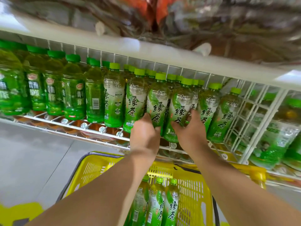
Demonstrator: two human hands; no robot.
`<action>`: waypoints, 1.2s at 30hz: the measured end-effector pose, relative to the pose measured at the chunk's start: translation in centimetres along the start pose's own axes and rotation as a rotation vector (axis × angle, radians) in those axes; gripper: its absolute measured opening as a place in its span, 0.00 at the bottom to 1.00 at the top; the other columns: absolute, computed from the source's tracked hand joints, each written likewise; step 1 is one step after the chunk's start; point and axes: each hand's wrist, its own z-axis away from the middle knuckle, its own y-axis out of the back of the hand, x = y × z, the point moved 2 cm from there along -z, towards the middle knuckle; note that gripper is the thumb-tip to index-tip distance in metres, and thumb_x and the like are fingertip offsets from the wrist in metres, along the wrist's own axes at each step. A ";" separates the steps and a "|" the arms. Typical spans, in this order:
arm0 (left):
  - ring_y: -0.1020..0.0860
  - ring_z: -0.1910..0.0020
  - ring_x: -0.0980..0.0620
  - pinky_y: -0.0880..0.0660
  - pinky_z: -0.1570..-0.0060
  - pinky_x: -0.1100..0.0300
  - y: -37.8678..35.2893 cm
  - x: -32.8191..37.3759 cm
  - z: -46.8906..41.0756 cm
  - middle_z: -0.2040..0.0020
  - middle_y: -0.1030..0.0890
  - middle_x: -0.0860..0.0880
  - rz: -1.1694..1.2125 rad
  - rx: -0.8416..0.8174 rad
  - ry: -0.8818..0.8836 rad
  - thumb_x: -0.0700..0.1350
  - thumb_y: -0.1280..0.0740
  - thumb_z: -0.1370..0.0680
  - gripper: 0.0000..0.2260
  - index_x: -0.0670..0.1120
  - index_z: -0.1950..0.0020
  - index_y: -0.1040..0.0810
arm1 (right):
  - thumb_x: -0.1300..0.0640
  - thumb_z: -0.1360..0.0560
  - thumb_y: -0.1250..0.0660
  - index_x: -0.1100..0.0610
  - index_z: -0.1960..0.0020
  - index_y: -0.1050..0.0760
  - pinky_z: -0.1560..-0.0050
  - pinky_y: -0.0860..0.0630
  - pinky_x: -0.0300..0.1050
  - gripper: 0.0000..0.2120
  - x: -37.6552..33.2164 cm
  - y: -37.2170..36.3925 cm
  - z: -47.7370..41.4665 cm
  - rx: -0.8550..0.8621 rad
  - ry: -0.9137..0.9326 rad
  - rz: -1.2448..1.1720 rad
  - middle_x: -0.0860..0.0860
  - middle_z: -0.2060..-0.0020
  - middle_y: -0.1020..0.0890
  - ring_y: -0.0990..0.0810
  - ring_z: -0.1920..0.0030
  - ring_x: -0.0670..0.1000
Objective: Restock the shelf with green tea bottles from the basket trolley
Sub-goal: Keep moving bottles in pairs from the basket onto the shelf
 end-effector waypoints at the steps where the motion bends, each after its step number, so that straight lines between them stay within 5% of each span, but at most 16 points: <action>1: 0.20 0.59 0.40 0.30 0.64 0.56 0.2 -0.1 -0.2 0.59 0.19 0.42 -0.013 -0.004 0.001 0.45 0.27 0.25 0.10 0.42 0.50 0.25 | 0.50 0.26 0.26 0.55 0.25 0.39 0.58 0.23 0.46 0.35 0.1 0.0 0.0 0.003 -0.005 -0.001 0.46 0.47 0.28 0.20 0.54 0.52; 4: 0.20 0.57 0.40 0.28 0.63 0.55 0.6 -0.2 -0.8 0.56 0.18 0.41 -0.049 -0.012 -0.066 0.45 0.26 0.25 0.11 0.40 0.50 0.23 | 0.51 0.26 0.26 0.57 0.28 0.34 0.68 0.33 0.34 0.31 0.1 0.0 -0.1 0.012 -0.003 0.025 0.47 0.53 0.27 0.26 0.63 0.43; 10: 0.20 0.54 0.41 0.34 0.62 0.58 1.4 0.2 -1.3 0.52 0.18 0.41 -0.223 -0.078 -0.147 0.49 0.28 0.23 0.14 0.39 0.49 0.23 | 0.52 0.24 0.28 0.55 0.52 0.34 0.75 0.38 0.37 0.15 0.4 -0.3 -0.3 -0.016 -0.020 0.042 0.50 0.65 0.27 0.29 0.72 0.46; 15: 0.22 0.57 0.43 0.32 0.62 0.58 1.6 0.5 -1.2 0.52 0.18 0.41 -0.262 -0.124 -0.127 0.49 0.29 0.22 0.14 0.39 0.48 0.24 | 0.50 0.23 0.29 0.53 0.49 0.34 0.81 0.38 0.30 0.14 0.3 -0.5 -0.3 -0.042 -0.076 0.083 0.49 0.61 0.24 0.25 0.71 0.44; 18: 0.29 0.61 0.49 0.33 0.62 0.60 1.7 0.5 -1.3 0.52 0.19 0.43 -0.258 -0.141 -0.106 0.49 0.29 0.21 0.13 0.40 0.48 0.24 | 0.50 0.24 0.29 0.51 0.48 0.34 0.78 0.34 0.35 0.15 0.3 -0.7 -0.2 -0.038 -0.122 0.053 0.48 0.60 0.23 0.24 0.70 0.45; 25: 0.19 0.52 0.41 0.31 0.60 0.58 1.1 -0.1 -1.1 0.52 0.18 0.41 -0.268 -0.118 -0.116 0.50 0.29 0.22 0.14 0.39 0.48 0.25 | 0.48 0.24 0.30 0.62 0.36 0.29 0.81 0.37 0.29 0.24 1.0 -1.4 0.1 -0.019 -0.148 0.074 0.54 0.52 0.23 0.28 0.70 0.42; 29: 0.19 0.51 0.42 0.33 0.61 0.59 1.1 0.1 -0.8 0.52 0.18 0.41 -0.309 -0.120 -0.124 0.51 0.30 0.22 0.15 0.39 0.48 0.25 | 0.46 0.24 0.29 0.61 0.34 0.30 0.72 0.37 0.37 0.26 1.3 -1.4 0.2 -0.025 -0.162 0.082 0.52 0.52 0.25 0.26 0.61 0.50; 33: 0.18 0.51 0.41 0.32 0.61 0.57 1.4 0.1 -0.9 0.52 0.18 0.42 -0.359 -0.139 -0.161 0.52 0.31 0.21 0.14 0.41 0.48 0.26 | 0.47 0.24 0.30 0.62 0.34 0.29 0.74 0.32 0.33 0.25 0.8 -1.4 0.5 -0.031 -0.134 0.111 0.56 0.46 0.19 0.22 0.65 0.45; 36: 0.18 0.50 0.42 0.29 0.61 0.56 1.7 0.1 -1.2 0.51 0.19 0.43 -0.476 -0.172 -0.212 0.55 0.34 0.20 0.16 0.42 0.45 0.27 | 0.45 0.21 0.34 0.63 0.29 0.34 0.50 0.22 0.47 0.29 0.4 -1.2 1.2 -0.040 -0.042 0.266 0.60 0.41 0.22 0.20 0.46 0.57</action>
